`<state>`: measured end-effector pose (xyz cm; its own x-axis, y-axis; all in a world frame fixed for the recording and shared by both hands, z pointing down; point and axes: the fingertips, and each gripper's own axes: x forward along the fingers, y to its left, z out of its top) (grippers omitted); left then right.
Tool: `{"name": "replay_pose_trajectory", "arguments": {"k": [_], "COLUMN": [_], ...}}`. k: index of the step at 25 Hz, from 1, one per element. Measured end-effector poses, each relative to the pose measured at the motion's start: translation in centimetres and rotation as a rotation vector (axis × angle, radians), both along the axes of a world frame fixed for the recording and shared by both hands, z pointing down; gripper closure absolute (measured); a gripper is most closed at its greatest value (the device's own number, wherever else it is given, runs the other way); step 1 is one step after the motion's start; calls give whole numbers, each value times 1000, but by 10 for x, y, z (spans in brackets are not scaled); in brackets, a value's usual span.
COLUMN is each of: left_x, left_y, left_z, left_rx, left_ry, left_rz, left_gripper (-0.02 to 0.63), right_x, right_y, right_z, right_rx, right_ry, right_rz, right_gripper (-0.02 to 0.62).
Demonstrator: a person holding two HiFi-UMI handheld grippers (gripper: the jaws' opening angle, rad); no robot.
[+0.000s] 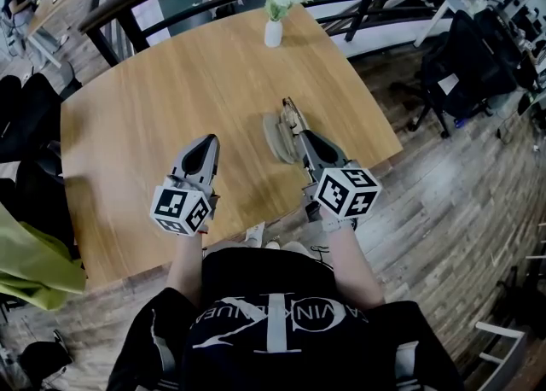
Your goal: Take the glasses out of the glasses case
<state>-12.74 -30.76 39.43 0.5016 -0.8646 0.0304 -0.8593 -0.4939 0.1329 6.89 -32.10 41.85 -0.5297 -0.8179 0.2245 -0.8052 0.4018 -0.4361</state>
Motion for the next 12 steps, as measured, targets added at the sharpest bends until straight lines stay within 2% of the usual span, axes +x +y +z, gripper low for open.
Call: {"name": "replay_pose_trajectory", "arguments": {"k": [12], "left_x": [0], "left_y": [-3], "left_z": [-13], "left_rx": [31], "left_ry": [-7], "left_rz": [-3], "left_gripper": [591], "right_x": [0], "right_y": [-5], "right_z": [-16], "right_rx": [44], "right_ry": [-5], "right_rz": [5], "right_gripper": [555]}}
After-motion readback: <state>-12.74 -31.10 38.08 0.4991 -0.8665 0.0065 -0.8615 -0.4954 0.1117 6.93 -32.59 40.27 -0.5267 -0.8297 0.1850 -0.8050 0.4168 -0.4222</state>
